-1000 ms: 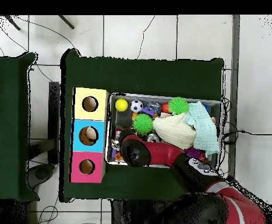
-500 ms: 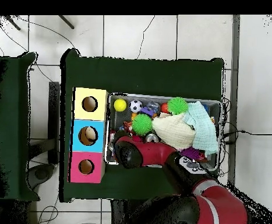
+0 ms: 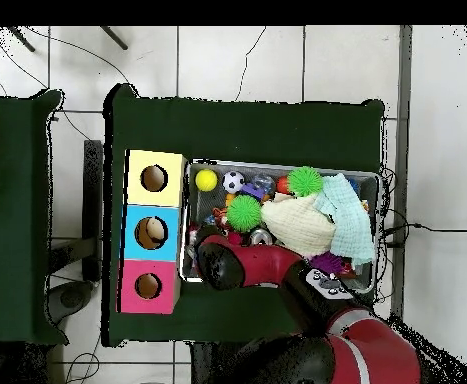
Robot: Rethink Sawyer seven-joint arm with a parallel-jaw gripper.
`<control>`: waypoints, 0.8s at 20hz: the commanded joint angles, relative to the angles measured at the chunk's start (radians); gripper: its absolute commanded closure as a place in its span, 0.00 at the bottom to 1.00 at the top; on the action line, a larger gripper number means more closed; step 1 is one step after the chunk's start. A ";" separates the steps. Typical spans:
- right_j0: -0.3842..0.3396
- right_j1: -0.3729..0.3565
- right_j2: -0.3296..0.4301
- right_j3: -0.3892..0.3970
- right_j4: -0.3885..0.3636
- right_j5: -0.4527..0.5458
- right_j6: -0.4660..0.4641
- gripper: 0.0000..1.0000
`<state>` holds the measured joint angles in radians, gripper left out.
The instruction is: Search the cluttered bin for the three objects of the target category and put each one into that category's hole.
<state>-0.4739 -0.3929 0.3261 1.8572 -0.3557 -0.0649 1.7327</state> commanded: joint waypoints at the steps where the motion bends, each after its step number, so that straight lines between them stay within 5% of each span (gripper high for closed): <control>1: 0.048 0.034 0.010 -0.008 0.019 0.137 0.093 0.00; 16: 0.083 0.001 -0.042 -0.015 0.055 0.171 0.105 0.00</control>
<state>-0.4239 -0.4216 0.2667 1.8573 -0.3409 -0.0524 1.7327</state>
